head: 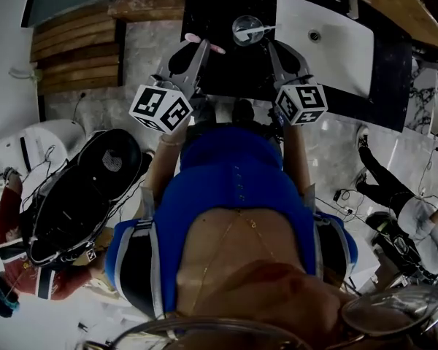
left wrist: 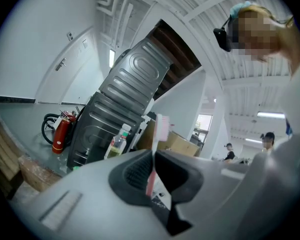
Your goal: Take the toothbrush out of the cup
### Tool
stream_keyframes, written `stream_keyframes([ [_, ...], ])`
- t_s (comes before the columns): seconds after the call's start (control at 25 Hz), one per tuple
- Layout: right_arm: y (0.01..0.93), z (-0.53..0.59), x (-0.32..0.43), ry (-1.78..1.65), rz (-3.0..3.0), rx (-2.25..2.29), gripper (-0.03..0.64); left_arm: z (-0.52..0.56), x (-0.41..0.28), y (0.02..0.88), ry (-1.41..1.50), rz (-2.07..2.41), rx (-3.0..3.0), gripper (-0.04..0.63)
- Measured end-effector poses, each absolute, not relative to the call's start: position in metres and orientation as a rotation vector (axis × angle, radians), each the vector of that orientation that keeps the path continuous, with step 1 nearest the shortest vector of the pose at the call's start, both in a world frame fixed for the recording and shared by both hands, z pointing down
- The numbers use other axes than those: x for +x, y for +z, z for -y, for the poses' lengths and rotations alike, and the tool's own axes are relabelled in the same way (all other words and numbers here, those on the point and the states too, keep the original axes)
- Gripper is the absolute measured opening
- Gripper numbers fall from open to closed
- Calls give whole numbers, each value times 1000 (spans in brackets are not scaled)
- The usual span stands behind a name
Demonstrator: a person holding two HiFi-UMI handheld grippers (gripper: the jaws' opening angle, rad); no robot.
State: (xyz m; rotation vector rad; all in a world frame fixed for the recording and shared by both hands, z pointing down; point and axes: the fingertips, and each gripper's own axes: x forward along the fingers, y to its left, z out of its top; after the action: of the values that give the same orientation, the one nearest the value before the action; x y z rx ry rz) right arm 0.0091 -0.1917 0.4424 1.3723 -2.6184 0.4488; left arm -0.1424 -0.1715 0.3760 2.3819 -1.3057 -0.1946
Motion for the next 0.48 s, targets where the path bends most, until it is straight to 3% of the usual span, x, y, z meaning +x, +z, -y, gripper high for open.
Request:
stream_keyframes([
  [0.24,463,203,8,531,2597,1377,29,163,-142,391,-182,1291,2347,15],
  [0.48,475,222,5,635,2613,1383,122,155,-139,401,-171,1289,2311,15],
])
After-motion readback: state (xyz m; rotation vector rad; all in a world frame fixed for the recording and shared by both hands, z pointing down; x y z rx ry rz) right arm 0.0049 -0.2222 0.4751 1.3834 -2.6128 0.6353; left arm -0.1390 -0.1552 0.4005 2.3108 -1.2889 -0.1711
